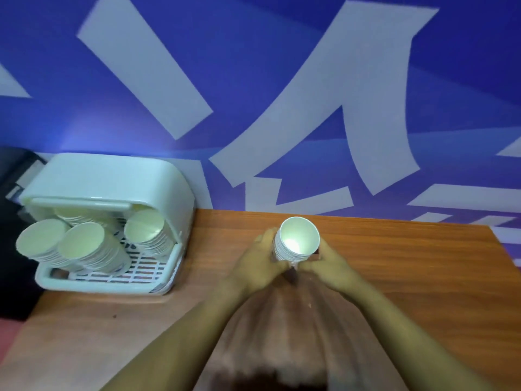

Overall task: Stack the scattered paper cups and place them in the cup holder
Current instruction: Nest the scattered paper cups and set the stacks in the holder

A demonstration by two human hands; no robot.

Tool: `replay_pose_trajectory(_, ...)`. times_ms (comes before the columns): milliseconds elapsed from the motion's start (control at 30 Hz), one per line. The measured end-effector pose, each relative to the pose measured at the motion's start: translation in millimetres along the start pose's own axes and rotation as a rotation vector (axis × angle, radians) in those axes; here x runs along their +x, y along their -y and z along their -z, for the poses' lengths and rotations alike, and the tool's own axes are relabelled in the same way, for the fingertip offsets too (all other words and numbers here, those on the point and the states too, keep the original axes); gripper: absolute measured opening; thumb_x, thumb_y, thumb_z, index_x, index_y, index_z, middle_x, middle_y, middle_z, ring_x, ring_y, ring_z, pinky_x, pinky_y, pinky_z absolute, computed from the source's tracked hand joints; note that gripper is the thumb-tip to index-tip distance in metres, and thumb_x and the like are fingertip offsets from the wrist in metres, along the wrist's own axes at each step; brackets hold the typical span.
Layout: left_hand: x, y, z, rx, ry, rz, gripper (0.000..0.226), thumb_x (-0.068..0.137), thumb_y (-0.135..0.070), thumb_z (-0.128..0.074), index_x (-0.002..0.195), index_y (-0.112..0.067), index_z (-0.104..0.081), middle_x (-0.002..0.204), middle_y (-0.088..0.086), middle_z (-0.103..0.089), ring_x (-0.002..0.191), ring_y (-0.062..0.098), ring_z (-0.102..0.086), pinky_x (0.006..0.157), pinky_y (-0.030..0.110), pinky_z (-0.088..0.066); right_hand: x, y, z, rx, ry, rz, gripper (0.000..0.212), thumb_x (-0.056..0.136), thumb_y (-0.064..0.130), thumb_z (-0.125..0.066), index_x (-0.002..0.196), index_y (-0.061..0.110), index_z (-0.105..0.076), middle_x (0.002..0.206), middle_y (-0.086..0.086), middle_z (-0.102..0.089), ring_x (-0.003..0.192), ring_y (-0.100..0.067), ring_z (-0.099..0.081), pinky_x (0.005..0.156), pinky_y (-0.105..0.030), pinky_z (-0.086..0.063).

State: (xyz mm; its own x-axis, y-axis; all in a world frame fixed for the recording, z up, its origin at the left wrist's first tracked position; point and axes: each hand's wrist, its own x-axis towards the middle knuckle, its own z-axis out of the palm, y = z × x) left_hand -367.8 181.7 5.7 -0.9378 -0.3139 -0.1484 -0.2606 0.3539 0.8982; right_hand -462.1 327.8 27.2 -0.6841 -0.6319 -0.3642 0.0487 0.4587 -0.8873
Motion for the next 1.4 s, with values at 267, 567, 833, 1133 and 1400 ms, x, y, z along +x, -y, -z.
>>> replay_pose_trajectory(267, -92.6, 30.0, 62.7, -0.095, -0.133, -0.024, 0.066, 0.072, -0.017, -0.074, 0.125, -0.038, -0.040, 0.127, -0.015, -0.054, 0.116, 0.003, -0.054, 0.096, 0.027, -0.048, -33.6, 23.0, -97.9, -0.064, 0.070, 0.057, 0.063, 0.072, 0.000, -0.075, 0.115, 0.034, -0.044, 0.107, 0.017, -0.059, 0.091, -0.002, -0.058, 0.078, -0.017, -0.048)
replay_pose_trajectory(567, -155.5, 57.2, 159.8, 0.076, -0.285, 0.009, 0.063, 0.079, -0.020, -0.069, 0.117, -0.052, -0.031, 0.112, -0.028, -0.036, 0.115, 0.005, -0.043, 0.090, 0.020, -0.039, -33.8, 71.2, -210.3, -0.027, 0.115, 0.185, 0.076, 0.073, -0.003, -0.075, 0.131, 0.025, -0.033, 0.113, 0.017, -0.054, 0.097, 0.001, -0.056, 0.076, -0.013, -0.047)
replay_pose_trajectory(833, -163.7, 86.6, 215.2, 0.105, -0.309, 0.063, 0.070, 0.077, -0.010, -0.066, 0.132, -0.040, -0.035, 0.123, -0.017, -0.044, 0.109, -0.002, -0.041, 0.086, 0.011, -0.035, -11.3, 85.4, -285.5, 0.036, 0.049, 0.142, 0.070, 0.074, 0.001, -0.074, 0.125, 0.026, -0.035, 0.106, 0.013, -0.056, 0.097, -0.008, -0.058, 0.076, -0.014, -0.049)
replay_pose_trajectory(1133, -153.3, 97.5, 236.2, 0.071, -0.220, 0.106, 0.061, 0.073, -0.024, -0.062, 0.114, -0.059, -0.033, 0.112, -0.029, -0.048, 0.110, 0.002, -0.052, 0.094, 0.027, -0.045, 5.8, 87.5, -308.3, 0.065, 0.018, 0.056, 0.078, 0.051, 0.023, -0.072, 0.121, 0.030, -0.037, 0.106, 0.010, -0.057, 0.091, 0.000, -0.056, 0.074, -0.016, -0.049)
replay_pose_trajectory(1400, -157.4, 116.0, 237.1, 0.072, -0.141, 0.162, 0.061, 0.072, -0.023, -0.072, 0.126, -0.037, -0.046, 0.122, -0.016, -0.058, 0.113, 0.004, -0.055, 0.098, 0.036, -0.047, 9.8, 65.6, -315.7, 0.034, 0.025, -0.032, 0.061, 0.067, -0.004, -0.080, 0.113, 0.024, -0.051, 0.119, -0.007, -0.061, 0.104, -0.016, -0.058, 0.082, -0.019, -0.049)
